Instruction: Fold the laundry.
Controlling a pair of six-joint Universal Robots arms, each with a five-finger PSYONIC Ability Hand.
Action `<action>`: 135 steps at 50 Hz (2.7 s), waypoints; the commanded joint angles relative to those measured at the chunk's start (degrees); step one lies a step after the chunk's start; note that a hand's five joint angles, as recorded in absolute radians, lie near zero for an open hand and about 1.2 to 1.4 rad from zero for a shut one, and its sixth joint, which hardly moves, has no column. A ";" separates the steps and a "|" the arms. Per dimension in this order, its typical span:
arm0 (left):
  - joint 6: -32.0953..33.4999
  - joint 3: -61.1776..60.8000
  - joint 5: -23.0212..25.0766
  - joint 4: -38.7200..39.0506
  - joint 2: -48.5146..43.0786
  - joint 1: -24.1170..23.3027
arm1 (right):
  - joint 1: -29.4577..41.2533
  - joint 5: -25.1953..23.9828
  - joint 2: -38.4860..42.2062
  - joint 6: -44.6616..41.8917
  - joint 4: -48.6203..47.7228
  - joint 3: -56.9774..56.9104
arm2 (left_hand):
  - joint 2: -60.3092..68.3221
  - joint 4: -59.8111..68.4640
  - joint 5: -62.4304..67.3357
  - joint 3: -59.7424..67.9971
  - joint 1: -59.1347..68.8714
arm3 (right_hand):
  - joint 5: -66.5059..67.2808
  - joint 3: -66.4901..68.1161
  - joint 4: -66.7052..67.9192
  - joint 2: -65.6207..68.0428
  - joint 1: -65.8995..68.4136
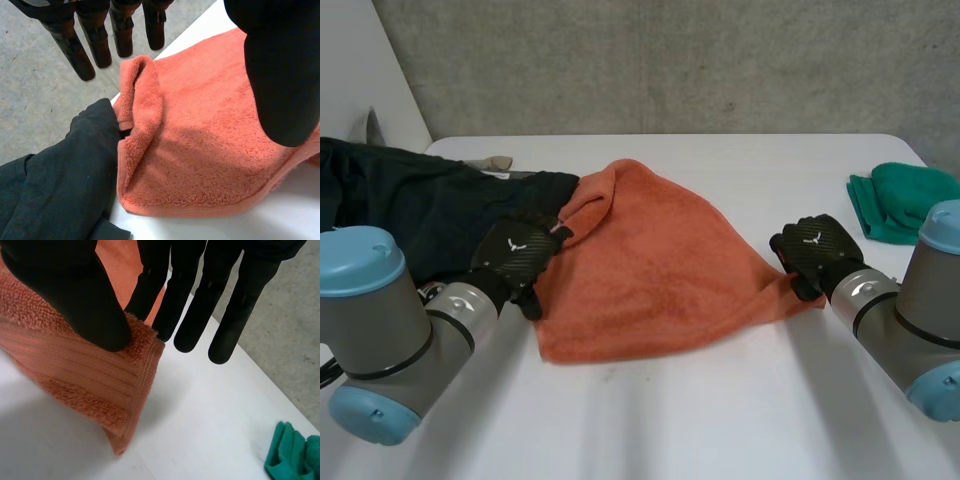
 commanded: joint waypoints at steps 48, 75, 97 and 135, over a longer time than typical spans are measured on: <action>-8.55 58.20 -11.54 -31.04 -23.29 -9.76 | 11.05 -5.53 -14.21 13.77 12.78 -36.29 | 64.42 64.58 64.26 64.07 65.17 | 14.88 14.44 14.38 14.19 15.59; -8.91 22.79 -19.58 -29.46 -9.47 -17.22 | 1.80 -8.95 4.34 2.97 14.71 -21.61 | 49.83 49.99 49.67 49.48 50.58 | 14.88 14.44 14.38 14.19 15.59; -4.17 37.46 -6.68 -34.73 -2.62 -3.69 | -0.48 0.62 -1.54 17.54 21.91 -23.36 | -5.58 -5.42 -5.74 -5.93 -4.83 | -55.12 -55.56 -55.62 -55.81 -54.41; 28.53 74.55 4.23 -43.61 -41.73 -4.13 | 6.81 15.39 7.69 7.27 14.72 -12.11 | 43.66 43.82 43.50 43.32 44.41 | 14.84 14.40 14.34 14.15 15.55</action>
